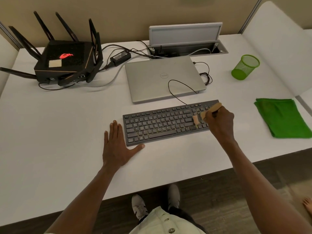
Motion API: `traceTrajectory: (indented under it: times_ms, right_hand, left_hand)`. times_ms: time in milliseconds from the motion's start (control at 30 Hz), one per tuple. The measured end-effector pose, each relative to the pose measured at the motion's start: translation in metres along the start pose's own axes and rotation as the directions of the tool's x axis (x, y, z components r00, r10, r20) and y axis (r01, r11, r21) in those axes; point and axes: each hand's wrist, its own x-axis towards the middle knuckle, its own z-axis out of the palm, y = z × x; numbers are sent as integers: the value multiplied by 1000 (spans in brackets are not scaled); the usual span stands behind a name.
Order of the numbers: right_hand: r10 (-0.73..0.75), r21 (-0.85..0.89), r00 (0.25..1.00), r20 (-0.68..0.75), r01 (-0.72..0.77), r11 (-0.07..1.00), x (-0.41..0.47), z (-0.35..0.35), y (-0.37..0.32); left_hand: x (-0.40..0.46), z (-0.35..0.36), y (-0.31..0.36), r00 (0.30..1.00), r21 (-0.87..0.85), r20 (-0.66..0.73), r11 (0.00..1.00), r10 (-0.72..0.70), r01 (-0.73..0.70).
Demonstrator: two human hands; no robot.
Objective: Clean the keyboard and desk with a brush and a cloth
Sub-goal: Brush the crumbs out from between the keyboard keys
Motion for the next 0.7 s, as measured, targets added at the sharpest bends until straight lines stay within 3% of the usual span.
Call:
traceTrajectory:
  times_ms: [400,700]
  right_hand:
    - [-78,-3,995,55,79,997,5,-4,0]
    - [-50,-3,998,40,50,999,8,-5,5]
  left_hand:
    - [0,0,1,1000,-7,-1,1000,-14,14]
    - [0,0,1,1000,-6,2,1000,-19,19]
